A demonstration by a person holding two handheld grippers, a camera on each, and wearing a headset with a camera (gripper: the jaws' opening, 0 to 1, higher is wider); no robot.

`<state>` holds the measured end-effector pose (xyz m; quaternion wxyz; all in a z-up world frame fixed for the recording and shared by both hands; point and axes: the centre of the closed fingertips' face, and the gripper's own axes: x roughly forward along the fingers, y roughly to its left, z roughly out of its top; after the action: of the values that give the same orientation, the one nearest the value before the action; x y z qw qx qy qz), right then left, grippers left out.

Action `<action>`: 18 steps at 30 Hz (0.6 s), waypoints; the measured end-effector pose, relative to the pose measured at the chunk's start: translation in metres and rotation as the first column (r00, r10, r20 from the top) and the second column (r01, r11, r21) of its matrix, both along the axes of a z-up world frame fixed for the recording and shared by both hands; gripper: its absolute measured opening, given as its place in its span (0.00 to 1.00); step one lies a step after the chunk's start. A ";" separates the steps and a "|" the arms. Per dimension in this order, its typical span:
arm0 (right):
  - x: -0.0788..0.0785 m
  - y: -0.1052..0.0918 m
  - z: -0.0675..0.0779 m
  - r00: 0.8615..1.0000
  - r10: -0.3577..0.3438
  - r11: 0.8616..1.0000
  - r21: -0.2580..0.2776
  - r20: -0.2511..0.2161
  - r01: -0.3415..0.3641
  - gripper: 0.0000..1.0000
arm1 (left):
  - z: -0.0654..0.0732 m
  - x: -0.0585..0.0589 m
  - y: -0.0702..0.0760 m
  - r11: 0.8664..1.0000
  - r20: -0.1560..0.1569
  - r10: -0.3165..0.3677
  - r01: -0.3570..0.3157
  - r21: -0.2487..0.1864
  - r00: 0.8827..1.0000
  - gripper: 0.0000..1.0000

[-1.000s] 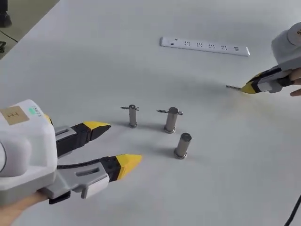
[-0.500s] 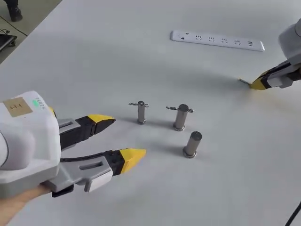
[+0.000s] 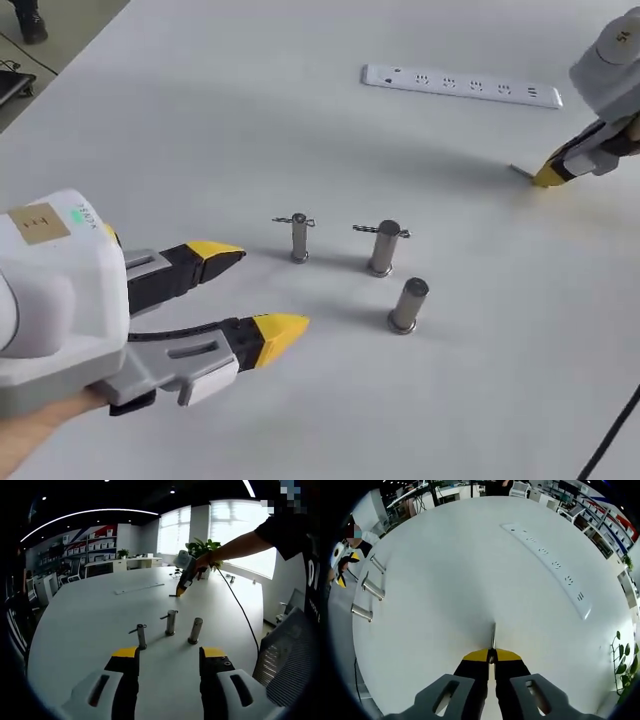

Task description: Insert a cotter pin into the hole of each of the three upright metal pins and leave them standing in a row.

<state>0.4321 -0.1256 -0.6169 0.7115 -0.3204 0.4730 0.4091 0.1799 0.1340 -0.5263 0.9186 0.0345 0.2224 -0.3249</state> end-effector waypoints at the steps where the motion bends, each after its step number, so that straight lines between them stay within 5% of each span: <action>1: 0.000 0.000 0.000 1.000 0.013 1.000 -0.014 -0.002 -0.013 0.00 | 0.000 0.000 0.000 1.000 -0.001 0.000 0.000 0.000 1.000 0.47; 6: 0.002 0.001 0.002 0.997 0.076 0.995 -0.057 -0.002 -0.076 0.00 | 0.001 -0.001 -0.001 1.000 0.001 -0.003 0.003 -0.002 1.000 0.47; 18: -0.002 0.001 0.007 0.991 0.117 0.992 -0.062 0.057 -0.114 0.00 | 0.001 -0.001 0.004 1.000 -0.013 -0.002 0.002 0.025 1.000 0.45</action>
<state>0.4301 -0.1249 -0.6098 0.6909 -0.3800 0.4438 0.4258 0.1791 0.1381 -0.5250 0.9164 0.0440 0.2322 -0.3232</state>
